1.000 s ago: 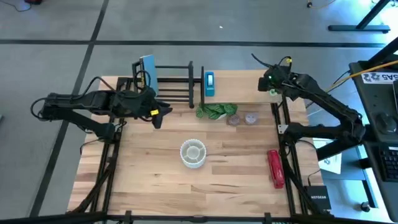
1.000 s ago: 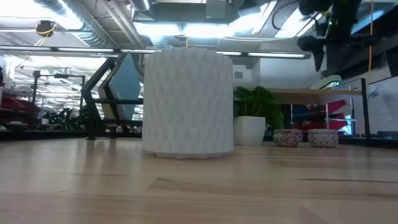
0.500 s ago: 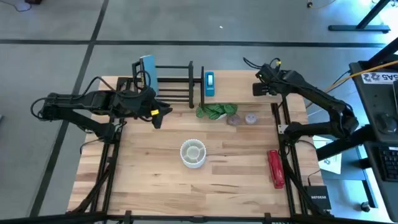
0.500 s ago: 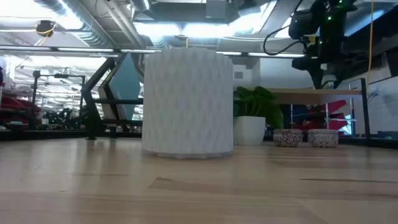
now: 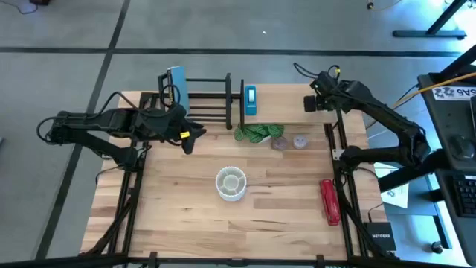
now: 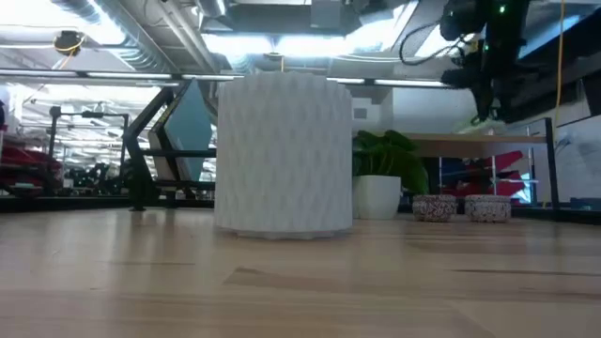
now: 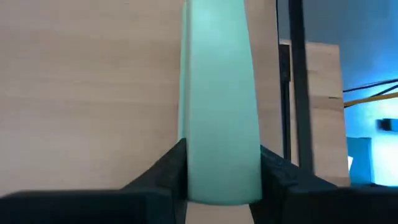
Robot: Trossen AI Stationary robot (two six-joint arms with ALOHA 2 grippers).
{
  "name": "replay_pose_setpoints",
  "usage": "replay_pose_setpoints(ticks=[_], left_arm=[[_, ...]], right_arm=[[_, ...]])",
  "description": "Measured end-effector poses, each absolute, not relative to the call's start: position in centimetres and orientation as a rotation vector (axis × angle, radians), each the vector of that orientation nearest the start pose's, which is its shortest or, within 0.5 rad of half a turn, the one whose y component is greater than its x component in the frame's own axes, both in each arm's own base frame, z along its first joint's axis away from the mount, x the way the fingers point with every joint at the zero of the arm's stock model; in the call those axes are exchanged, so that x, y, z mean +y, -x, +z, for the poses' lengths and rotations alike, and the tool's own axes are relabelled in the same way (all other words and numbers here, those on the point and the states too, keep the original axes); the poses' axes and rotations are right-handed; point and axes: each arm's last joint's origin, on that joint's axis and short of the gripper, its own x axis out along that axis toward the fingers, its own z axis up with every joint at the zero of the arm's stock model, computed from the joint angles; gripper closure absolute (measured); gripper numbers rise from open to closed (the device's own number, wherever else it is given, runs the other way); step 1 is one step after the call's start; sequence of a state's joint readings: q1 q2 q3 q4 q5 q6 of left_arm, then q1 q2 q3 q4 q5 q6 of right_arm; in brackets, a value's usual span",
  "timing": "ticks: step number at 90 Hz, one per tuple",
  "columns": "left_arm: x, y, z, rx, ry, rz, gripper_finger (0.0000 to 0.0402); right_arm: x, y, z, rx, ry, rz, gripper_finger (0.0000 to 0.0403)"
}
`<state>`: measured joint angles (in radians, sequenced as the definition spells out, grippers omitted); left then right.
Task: Stock shelves
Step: Remove the green stapler from the shelf
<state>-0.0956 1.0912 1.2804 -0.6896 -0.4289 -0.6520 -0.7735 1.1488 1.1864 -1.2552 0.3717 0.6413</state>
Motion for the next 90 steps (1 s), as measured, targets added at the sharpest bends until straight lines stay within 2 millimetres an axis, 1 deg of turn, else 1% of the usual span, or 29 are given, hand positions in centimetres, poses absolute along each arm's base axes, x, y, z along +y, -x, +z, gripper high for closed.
replay_pose_setpoints(ticks=[10,20,25,36,52,59,67,76,80,86,90], left_arm=[[-0.8,-21.0,39.8,0.360,0.502,0.469,0.0295],[-0.8,-21.0,39.8,0.361,0.500,0.467,0.0295],[-0.8,-21.0,39.7,0.363,0.496,0.465,0.0295],[-0.9,-21.0,39.7,0.365,0.491,0.460,0.0295],[-1.0,-21.0,39.7,0.378,0.504,0.428,0.0295],[-1.0,-21.1,39.7,0.382,0.493,0.417,0.0295],[-1.0,-21.1,39.7,0.385,0.486,0.413,0.0295],[-1.0,-21.1,39.7,0.387,0.477,0.411,0.0295],[-1.0,-21.1,39.7,0.389,0.467,0.409,0.0295],[-1.0,-21.1,39.7,0.390,0.460,0.407,0.0295],[-1.0,-21.1,39.7,0.391,0.456,0.406,0.0295]], right_arm=[[-12.4,-13.1,35.5,0.858,-0.731,-1.299,0.0305],[-10.1,-13.7,37.4,0.857,-0.772,-1.173,0.0305],[-8.8,-14.1,37.7,0.849,-0.808,-1.103,0.0305],[-5.3,-14.6,37.8,0.876,-0.900,-0.979,0.0305],[0.6,-16.0,37.9,0.889,-0.973,-0.769,0.0305],[3.3,-16.6,37.2,0.914,-1.001,-0.684,0.0305],[6.5,-17.4,35.4,0.986,-1.026,-0.636,0.0305],[9.7,-17.7,32.5,1.129,-1.058,-0.616,0.0305],[11.0,-17.7,31.0,1.218,-1.075,-0.614,0.0305],[12.5,-17.4,28.7,1.361,-1.095,-0.642,0.0305],[13.3,-17.1,27.3,1.415,-1.108,-0.681,0.0305]])
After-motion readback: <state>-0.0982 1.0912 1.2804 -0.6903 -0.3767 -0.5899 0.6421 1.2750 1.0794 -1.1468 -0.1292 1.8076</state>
